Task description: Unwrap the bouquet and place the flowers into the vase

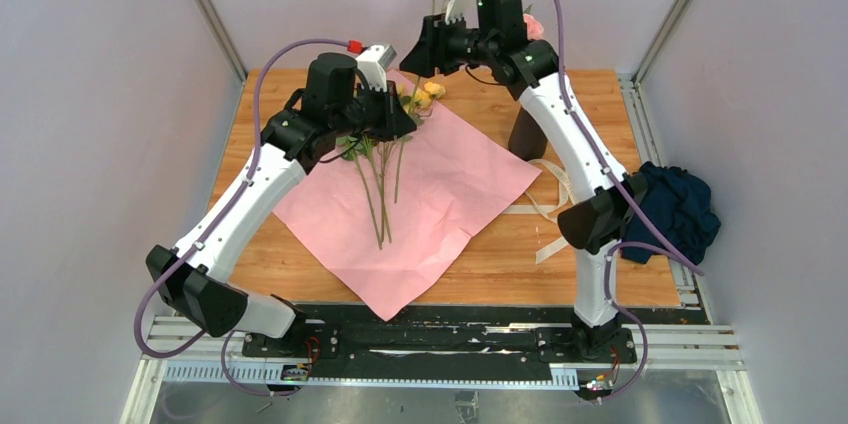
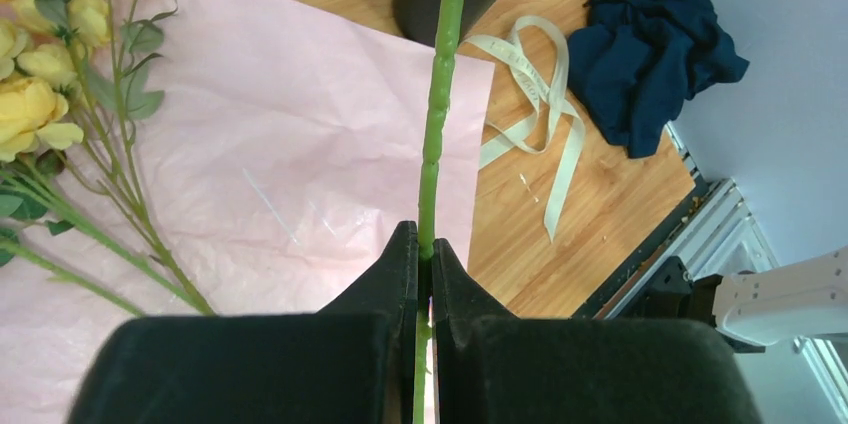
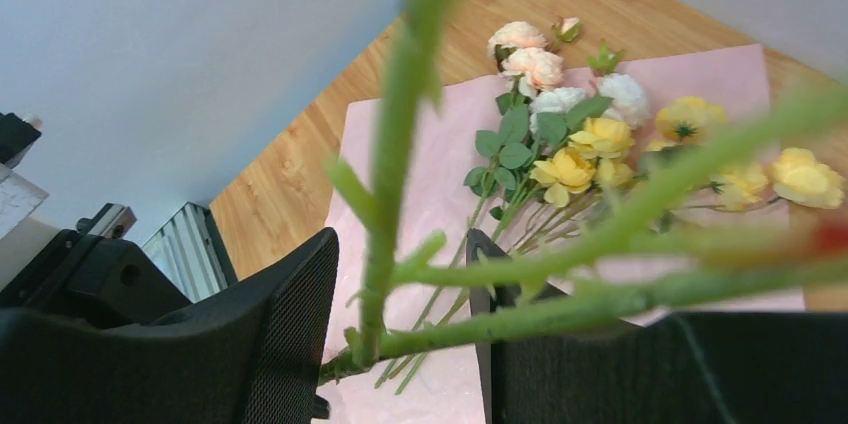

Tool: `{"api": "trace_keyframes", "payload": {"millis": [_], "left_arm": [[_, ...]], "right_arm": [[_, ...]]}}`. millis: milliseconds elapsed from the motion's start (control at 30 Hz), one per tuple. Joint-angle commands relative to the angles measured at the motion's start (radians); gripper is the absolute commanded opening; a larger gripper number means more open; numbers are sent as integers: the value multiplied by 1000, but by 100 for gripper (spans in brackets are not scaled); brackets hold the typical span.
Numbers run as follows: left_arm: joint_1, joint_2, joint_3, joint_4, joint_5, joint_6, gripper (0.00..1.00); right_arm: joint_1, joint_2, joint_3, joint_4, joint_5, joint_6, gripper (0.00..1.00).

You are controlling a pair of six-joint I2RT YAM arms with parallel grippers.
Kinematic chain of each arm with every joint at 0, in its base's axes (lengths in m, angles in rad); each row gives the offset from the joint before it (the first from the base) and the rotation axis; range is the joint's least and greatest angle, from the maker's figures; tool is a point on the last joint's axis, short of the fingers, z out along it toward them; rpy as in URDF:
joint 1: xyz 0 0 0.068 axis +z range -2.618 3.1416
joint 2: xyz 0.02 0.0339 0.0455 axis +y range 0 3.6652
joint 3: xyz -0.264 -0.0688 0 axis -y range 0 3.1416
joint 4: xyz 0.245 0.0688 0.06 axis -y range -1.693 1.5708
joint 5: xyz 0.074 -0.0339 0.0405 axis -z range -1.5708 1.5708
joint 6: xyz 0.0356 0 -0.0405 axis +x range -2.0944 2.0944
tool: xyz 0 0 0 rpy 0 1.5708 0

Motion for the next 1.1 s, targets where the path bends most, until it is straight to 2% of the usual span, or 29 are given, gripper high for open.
{"api": "trace_keyframes", "payload": {"millis": [0, 300, 433, 500, 600, 667, 767, 833, 933, 1067], "left_arm": [[-2, -22, -4, -30, -36, 24, 0], [-2, -8, 13, -44, -82, 15, 0], [-2, -4, 14, -31, -100, 2, 0], [-1, -3, 22, -25, -101, 0, 0], [-2, -4, 28, -22, -93, 2, 0], [-2, -10, 26, -24, -91, 4, 0], [-1, -18, 12, -23, -85, 4, 0], [-2, -24, -2, -23, -82, 2, 0], [-2, -32, -24, -24, -84, 0, 0], [-2, -39, -32, -23, -82, -2, 0]], "right_arm": [[-56, -74, -18, 7, 6, -7, 53], [-63, -115, -76, 13, -14, 19, 50], [-63, -132, -94, 18, -29, 26, 44], [-62, -138, -112, 21, -28, 23, 37], [-63, -142, -135, 21, -32, 20, 36], [-62, -142, -151, 28, -35, 22, 38], [-63, -139, -174, 53, -46, 35, 51], [-63, -135, -173, 68, -58, 51, 56], [-62, -130, -163, 78, -65, 62, 59], [-62, -117, -159, 83, -64, 64, 57]]}}
